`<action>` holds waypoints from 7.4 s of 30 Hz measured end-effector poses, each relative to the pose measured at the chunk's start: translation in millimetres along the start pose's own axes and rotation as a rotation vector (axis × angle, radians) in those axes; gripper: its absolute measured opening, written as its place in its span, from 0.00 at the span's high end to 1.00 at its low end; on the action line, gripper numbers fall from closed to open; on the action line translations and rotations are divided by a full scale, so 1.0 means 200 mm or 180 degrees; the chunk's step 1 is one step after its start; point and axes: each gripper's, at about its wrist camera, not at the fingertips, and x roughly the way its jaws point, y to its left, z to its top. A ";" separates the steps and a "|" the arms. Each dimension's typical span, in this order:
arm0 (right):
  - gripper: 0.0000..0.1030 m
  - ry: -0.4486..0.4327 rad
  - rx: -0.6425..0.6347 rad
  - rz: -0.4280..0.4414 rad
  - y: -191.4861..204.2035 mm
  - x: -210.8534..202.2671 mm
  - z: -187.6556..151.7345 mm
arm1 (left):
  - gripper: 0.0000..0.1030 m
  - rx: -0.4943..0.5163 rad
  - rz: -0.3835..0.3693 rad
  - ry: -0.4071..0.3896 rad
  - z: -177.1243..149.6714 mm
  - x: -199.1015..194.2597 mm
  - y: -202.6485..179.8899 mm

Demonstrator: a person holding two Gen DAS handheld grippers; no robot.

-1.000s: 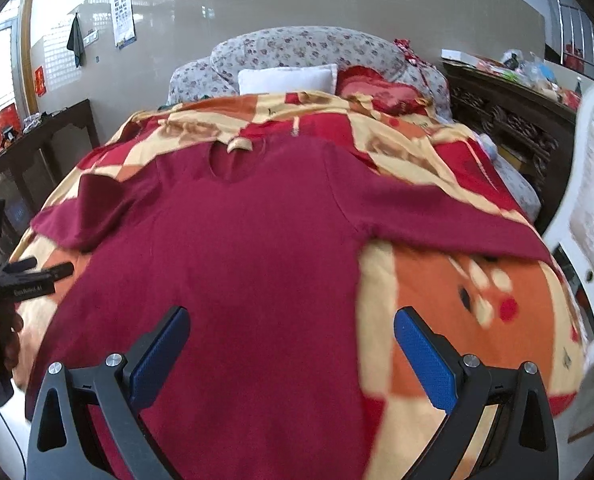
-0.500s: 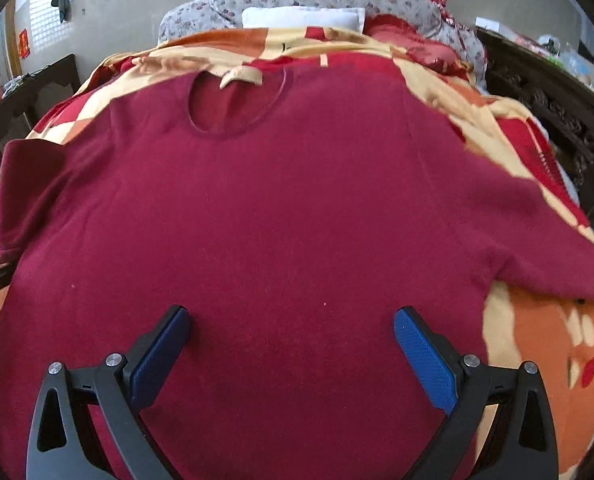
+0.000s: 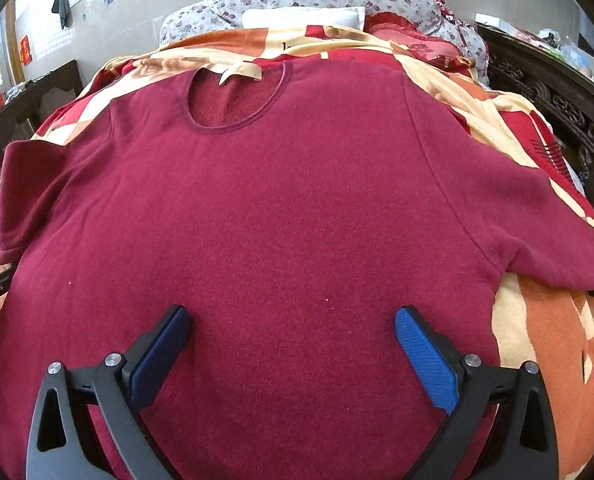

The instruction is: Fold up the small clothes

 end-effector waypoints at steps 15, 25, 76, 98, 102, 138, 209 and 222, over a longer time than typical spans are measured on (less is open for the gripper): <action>0.00 -0.0049 0.0014 0.0016 -0.01 -0.01 0.00 | 0.00 -0.0548 -0.0747 -0.0399 0.07 -0.21 0.32; 0.00 -0.0049 0.0020 0.0027 -0.01 -0.01 0.00 | 0.02 -0.2516 -0.1884 -0.0194 0.08 0.04 1.17; 0.00 -0.0142 0.0579 0.0096 -0.19 -0.34 -0.22 | 0.95 -0.0014 -0.1817 -0.1244 0.44 -0.33 -0.57; 0.32 -0.0043 0.1507 0.1631 -0.53 -0.05 0.22 | 0.45 -0.0109 -0.1167 -0.0917 0.15 -0.18 -0.28; 0.35 0.0280 0.1570 0.1746 -0.52 0.13 0.23 | 0.45 -0.0681 -0.1129 -0.1037 0.11 -0.12 -0.10; 0.93 -0.0090 0.1190 0.1067 -0.68 0.11 0.23 | 0.68 -0.0450 -0.1030 -0.0472 0.32 0.17 -0.27; 0.33 -0.0599 0.3737 0.0481 -2.37 -0.36 -0.50 | 0.16 -0.0586 -0.1191 -0.0548 0.21 0.11 -0.23; 0.67 -0.0808 0.3975 0.0464 -2.47 -0.27 -0.55 | 0.16 -0.0557 -0.1144 -0.0540 0.21 0.10 -0.24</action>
